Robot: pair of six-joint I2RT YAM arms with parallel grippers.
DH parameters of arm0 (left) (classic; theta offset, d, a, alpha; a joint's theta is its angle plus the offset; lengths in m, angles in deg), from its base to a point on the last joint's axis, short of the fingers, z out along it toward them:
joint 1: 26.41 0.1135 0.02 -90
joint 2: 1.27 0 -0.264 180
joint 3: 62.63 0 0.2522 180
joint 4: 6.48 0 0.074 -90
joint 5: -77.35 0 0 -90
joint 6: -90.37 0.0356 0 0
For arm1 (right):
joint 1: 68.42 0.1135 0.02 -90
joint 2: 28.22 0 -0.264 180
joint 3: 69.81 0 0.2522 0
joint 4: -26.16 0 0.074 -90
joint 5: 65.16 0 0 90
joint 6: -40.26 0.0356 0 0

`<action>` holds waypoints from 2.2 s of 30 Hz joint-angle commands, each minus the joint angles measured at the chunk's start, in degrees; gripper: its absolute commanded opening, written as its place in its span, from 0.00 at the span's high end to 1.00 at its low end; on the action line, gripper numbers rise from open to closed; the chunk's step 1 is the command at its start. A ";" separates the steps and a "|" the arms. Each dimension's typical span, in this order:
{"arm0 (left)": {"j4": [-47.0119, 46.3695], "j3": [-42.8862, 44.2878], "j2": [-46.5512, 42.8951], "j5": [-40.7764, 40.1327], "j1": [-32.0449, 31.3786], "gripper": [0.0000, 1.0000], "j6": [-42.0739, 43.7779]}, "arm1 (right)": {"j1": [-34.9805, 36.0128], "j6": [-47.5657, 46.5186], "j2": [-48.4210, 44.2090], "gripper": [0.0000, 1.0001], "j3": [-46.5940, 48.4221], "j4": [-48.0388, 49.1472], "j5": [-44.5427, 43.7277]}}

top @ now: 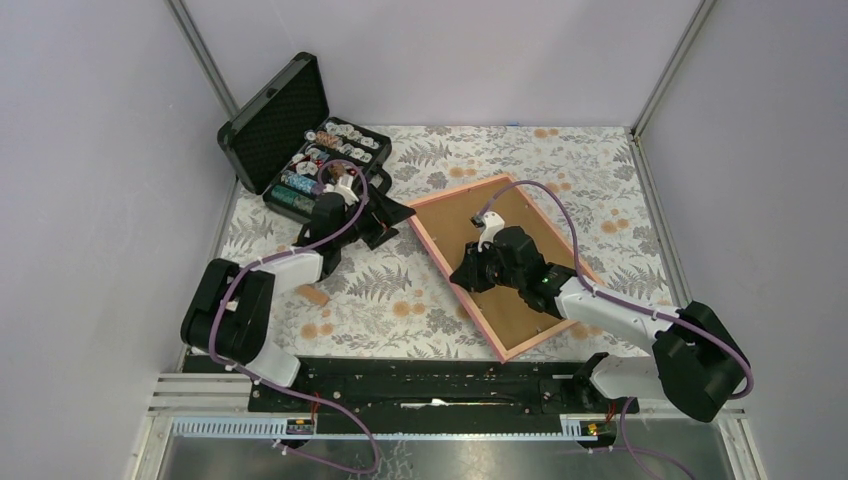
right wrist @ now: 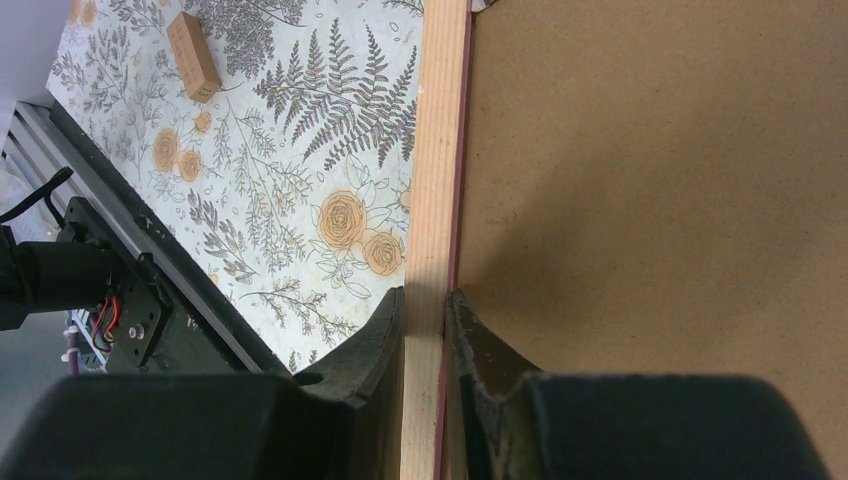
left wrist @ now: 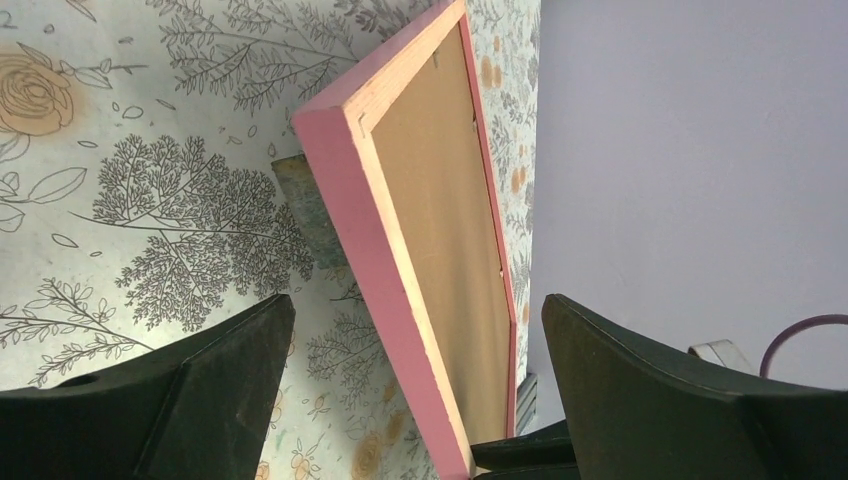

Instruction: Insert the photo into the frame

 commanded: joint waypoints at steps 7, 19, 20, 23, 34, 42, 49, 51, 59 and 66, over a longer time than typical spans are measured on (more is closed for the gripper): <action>-9.34 2.59 5.87 3.64 -0.34 0.01 -2.07 | -0.78 0.28 -2.00 1.00 1.80 5.40 1.33; -11.42 5.96 9.65 3.38 -1.17 0.01 -3.62 | -0.77 0.58 -1.91 1.00 1.35 5.91 2.13; -11.45 6.19 10.07 3.35 -1.28 0.01 -3.71 | -0.76 0.65 -1.95 1.00 1.34 5.90 2.08; -11.67 6.70 11.08 3.10 -1.46 0.01 -3.86 | -0.78 0.72 -1.87 1.00 1.32 5.93 2.08; -13.72 7.70 11.73 3.04 -2.50 0.01 -4.09 | -0.77 0.77 -1.61 1.00 1.24 5.88 2.73; -11.13 12.27 11.98 1.80 -6.03 0.01 -3.01 | -0.75 0.58 -2.07 1.00 1.53 5.09 1.95; -9.20 4.05 8.06 0.66 -3.22 0.01 -1.20 | -0.73 0.45 -2.62 1.00 2.09 3.67 0.29; -4.61 2.72 3.11 -0.49 -2.30 0.01 2.40 | -0.76 0.83 -2.28 1.00 2.75 3.08 -0.29; 25.88 9.17 -15.17 -9.32 1.07 0.01 17.94 | -0.78 4.27 1.10 1.00 9.53 -4.09 -4.47; 36.12 16.07 -23.02 -7.28 7.04 0.01 23.48 | -1.76 5.60 5.11 1.00 25.48 -18.09 -5.20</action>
